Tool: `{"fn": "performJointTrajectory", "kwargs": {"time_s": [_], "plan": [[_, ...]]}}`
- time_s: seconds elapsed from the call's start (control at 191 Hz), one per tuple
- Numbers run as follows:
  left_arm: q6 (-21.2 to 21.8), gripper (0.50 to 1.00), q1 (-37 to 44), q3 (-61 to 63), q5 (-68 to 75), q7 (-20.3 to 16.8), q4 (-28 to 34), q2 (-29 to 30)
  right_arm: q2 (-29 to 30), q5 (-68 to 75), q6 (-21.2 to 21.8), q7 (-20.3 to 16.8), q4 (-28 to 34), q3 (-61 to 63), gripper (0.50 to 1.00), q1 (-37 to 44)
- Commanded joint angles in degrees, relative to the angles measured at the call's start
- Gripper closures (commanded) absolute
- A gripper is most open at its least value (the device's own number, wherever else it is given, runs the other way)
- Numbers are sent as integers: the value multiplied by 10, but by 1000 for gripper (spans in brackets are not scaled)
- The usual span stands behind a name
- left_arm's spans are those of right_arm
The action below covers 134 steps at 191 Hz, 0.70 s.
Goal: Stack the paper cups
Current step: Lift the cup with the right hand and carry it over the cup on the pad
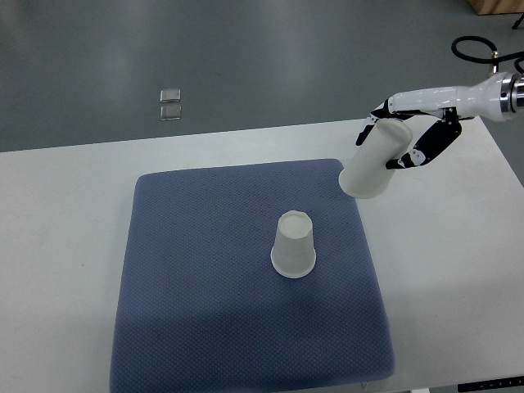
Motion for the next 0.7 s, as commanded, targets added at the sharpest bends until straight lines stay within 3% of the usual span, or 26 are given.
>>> {"fn": "performJointTrajectory", "kwargs": {"time_s": [0.0,0.383,0.697], "plan": [[0,500,0,1,0,0,0,0,17,1,3,-5,16,14,834,1],[0,500,0,0,0,0,0,0,79,-1,14,-25,22,18,826,12],[0,500,0,0,0,1,0,0,98,-9,14,-54,21,8,801,-3]]}}
